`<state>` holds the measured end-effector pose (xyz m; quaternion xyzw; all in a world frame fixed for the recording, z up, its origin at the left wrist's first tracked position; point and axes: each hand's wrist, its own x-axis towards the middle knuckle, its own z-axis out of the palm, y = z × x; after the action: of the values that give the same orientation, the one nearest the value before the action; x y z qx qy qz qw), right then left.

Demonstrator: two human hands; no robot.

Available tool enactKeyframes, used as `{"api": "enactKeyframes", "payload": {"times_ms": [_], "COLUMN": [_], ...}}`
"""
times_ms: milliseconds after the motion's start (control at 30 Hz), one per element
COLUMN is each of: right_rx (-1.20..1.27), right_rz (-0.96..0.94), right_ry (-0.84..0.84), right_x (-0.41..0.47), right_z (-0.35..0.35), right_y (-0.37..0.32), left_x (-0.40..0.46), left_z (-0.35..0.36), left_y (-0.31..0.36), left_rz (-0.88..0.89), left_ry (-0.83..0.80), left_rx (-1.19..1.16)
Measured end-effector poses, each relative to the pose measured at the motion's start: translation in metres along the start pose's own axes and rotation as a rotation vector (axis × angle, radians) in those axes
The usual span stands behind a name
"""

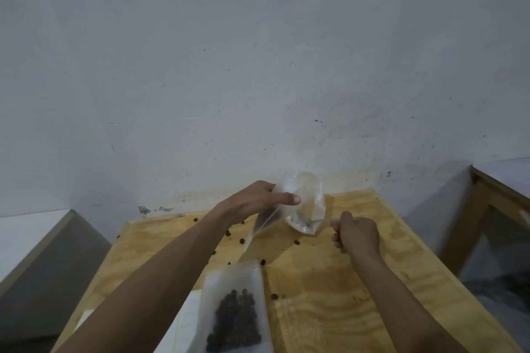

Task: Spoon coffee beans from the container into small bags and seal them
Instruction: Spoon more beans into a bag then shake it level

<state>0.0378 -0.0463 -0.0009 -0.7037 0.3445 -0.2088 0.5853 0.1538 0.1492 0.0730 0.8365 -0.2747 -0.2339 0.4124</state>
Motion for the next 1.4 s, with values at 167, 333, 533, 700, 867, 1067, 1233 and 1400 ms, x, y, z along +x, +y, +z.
{"api": "enactKeyframes", "payload": {"times_ms": [167, 333, 533, 700, 867, 1067, 1233, 1400], "right_rx": [0.156, 0.122, 0.12, 0.041, -0.18, -0.196, -0.542, -1.017], "right_rz": [0.058, -0.108, -0.199, -0.331, -0.597, -0.765, -0.886, -1.05], "right_ry": [-0.006, -0.002, -0.018, -0.094, -0.114, -0.014, 0.084, 0.083], "right_x": [0.002, -0.001, -0.004, -0.016, -0.032, -0.029, -0.008, 0.007], "right_z": [-0.003, -0.012, -0.017, -0.013, 0.0, -0.017, -0.049, -0.069], "right_y": [-0.005, -0.019, -0.051, -0.088, -0.1, -0.102, -0.074, -0.012], "left_x": [0.001, -0.005, -0.017, -0.023, -0.032, -0.04, -0.041, -0.039], "left_z": [-0.007, -0.014, -0.018, -0.018, -0.017, -0.02, -0.017, -0.007], "left_y": [-0.009, -0.027, -0.027, -0.029, -0.024, -0.022, -0.009, 0.018], "left_rz": [-0.042, -0.083, -0.096, -0.128, -0.091, 0.041, 0.137, 0.196], "left_ry": [0.006, 0.043, 0.024, 0.093, 0.123, 0.21, 0.334, 0.403], "left_rx": [0.039, 0.023, 0.008, 0.06, 0.075, -0.104, -0.271, -0.398]}}
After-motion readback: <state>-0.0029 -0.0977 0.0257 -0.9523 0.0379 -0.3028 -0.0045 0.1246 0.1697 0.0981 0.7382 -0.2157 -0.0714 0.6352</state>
